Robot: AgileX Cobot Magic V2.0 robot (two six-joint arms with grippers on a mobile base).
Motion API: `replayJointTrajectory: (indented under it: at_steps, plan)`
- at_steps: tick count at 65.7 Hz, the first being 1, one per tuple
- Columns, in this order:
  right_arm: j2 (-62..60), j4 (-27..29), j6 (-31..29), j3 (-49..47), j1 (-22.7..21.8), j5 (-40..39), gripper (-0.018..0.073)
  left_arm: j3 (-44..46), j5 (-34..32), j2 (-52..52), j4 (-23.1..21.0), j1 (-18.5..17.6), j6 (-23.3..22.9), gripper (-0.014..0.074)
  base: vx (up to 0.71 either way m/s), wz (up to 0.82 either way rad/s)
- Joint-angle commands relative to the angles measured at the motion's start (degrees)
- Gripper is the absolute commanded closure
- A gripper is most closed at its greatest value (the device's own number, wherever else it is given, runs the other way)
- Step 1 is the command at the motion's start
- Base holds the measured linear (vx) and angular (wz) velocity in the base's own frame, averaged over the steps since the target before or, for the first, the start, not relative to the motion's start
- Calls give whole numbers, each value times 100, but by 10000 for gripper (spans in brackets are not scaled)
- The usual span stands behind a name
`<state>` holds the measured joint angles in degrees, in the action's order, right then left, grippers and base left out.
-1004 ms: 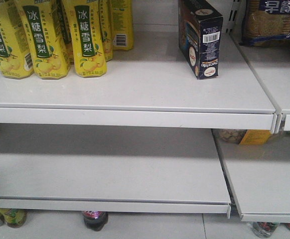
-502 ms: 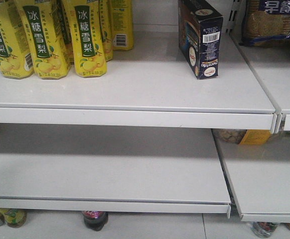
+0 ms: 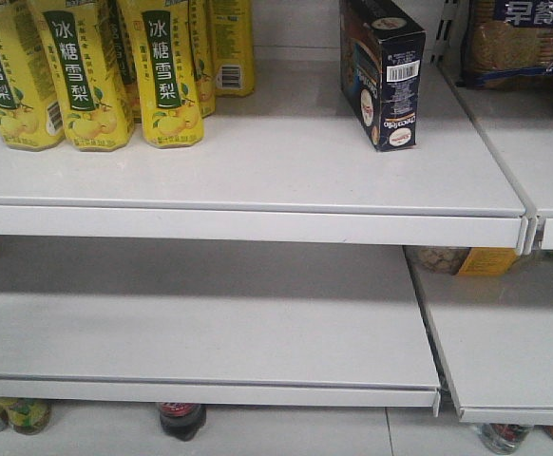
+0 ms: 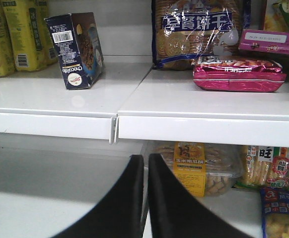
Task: Left arm holds basket, right arm returns cookies
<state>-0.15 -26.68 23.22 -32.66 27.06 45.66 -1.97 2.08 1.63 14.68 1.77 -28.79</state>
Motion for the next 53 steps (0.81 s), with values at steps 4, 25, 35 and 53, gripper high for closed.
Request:
replayJointTrajectory:
  at_steps: [4, 25, 35, 53]
  plan:
    - [98, -141, -47, -107, -29, -372, 565, 183, -208, -300, 539, 5, 262, 599, 0, 0]
    - [98, -141, -47, -107, -29, -366, 565, 176, 464, -284, 674, -1, 460, 599, 0, 0]
    - [98, -141, -47, -107, -29, -366, 565, 176, 414, -284, 673, -1, 460, 599, 0, 0]
    - [98, -141, -47, -107, -29, -366, 565, 176, 23, -284, 415, -1, 651, 599, 0, 0]
